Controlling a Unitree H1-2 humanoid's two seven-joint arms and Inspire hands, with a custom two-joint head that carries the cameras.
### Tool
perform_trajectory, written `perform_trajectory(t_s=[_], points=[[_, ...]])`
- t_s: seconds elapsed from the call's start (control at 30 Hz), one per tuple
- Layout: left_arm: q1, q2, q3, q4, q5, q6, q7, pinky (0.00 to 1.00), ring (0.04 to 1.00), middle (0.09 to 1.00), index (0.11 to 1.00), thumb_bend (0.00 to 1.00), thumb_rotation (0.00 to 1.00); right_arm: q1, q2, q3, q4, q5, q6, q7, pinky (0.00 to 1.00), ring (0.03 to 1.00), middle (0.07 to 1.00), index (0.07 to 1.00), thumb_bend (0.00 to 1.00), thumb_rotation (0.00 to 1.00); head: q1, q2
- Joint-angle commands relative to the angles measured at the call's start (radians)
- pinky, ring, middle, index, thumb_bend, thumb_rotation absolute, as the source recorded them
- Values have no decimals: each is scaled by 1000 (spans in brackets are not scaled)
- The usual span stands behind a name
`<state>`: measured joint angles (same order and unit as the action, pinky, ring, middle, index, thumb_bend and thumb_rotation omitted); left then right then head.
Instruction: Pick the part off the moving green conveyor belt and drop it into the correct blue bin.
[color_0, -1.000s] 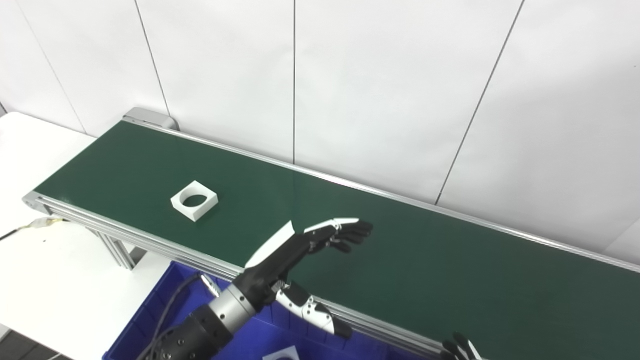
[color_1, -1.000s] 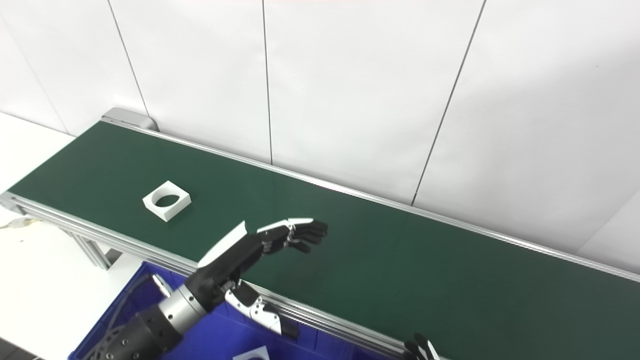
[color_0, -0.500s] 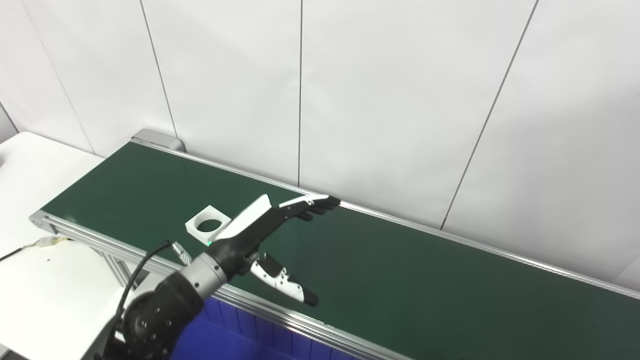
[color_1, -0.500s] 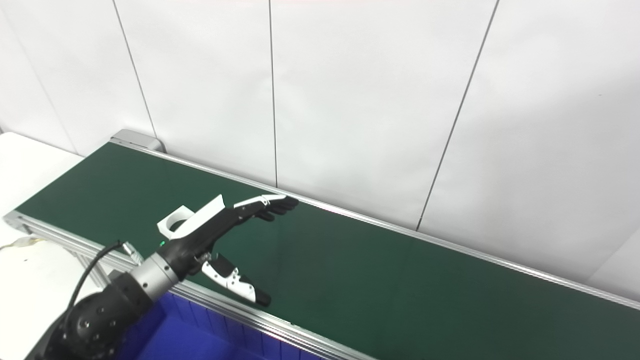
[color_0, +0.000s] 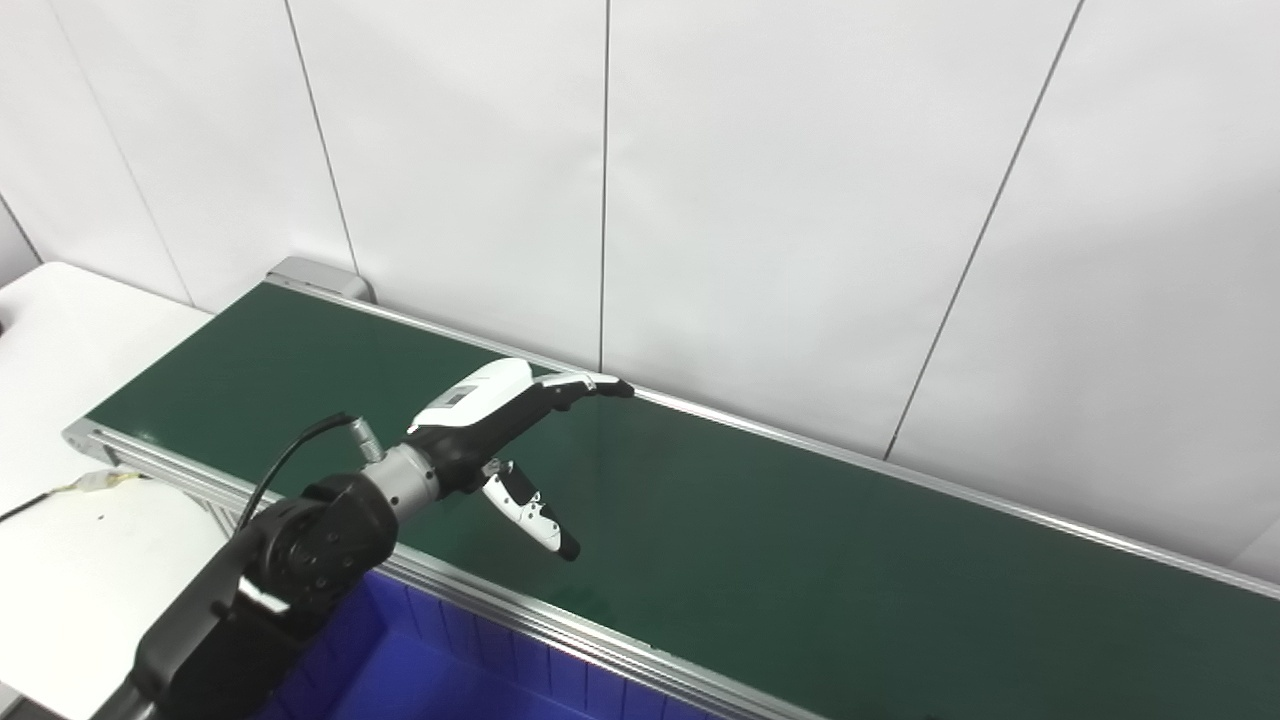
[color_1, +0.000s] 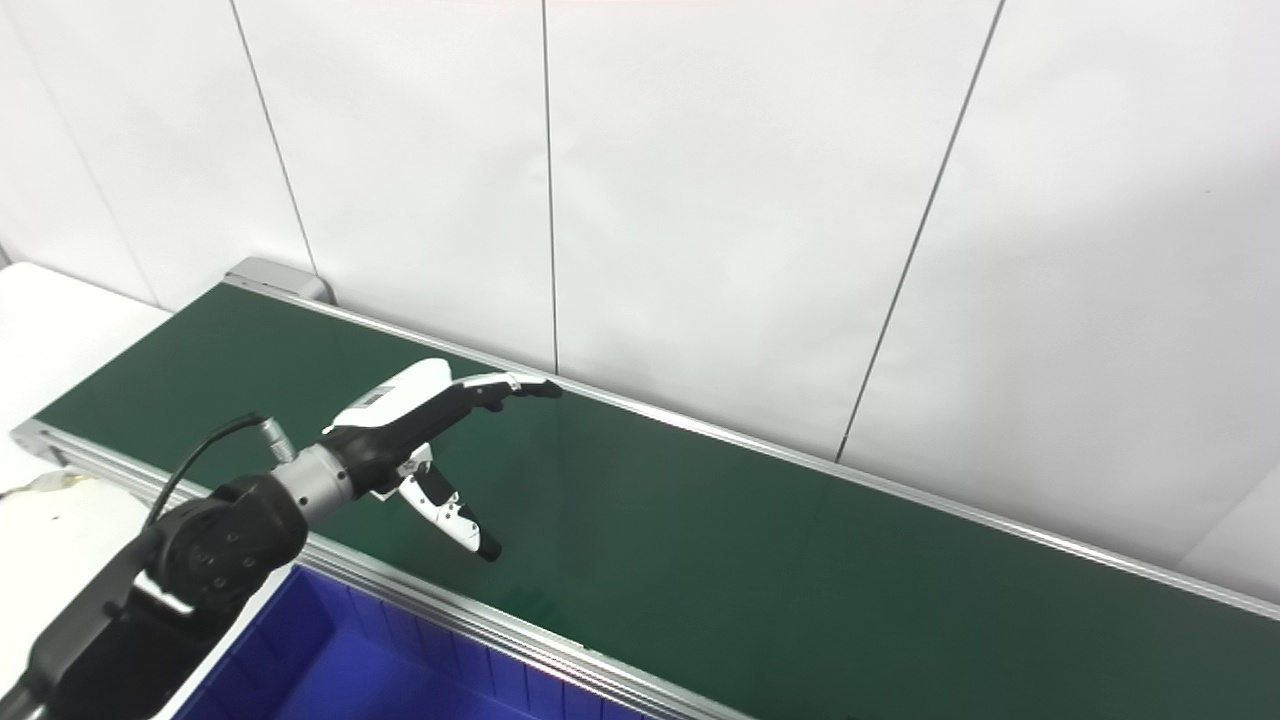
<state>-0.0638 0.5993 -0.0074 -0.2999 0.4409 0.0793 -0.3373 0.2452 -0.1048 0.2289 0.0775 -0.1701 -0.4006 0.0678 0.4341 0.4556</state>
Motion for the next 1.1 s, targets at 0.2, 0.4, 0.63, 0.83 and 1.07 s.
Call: perform_trajectory(t_s=[0.2,0.4,0.63,0.83,1.07], points=[[-90,111,-46,101,151,-100,11,782,860,889,851,866,0,-13,2,-5,-12,12,-59,-2,781,840,866,943,645,457,9,6],[-133,135,-90,171,272,-104,7,767,846,879,845,889,0,-15,-5,-5,-12,16,-64,-1,777,839,868,944,630,450,13,10],[-177,156,-125,257,340,-126,7,737,828,865,822,924,0,-13,-7,-6,-15,18,-63,-1,786,840,872,942,620,438,14,12],[-205,173,-142,323,356,-136,5,714,814,861,822,923,0,-10,-9,-6,-22,21,-61,1,791,841,873,945,612,433,16,15],[-234,165,-152,395,362,-128,11,708,816,866,831,914,0,-9,-10,-7,-24,17,-59,-1,785,837,870,943,612,434,13,16]])
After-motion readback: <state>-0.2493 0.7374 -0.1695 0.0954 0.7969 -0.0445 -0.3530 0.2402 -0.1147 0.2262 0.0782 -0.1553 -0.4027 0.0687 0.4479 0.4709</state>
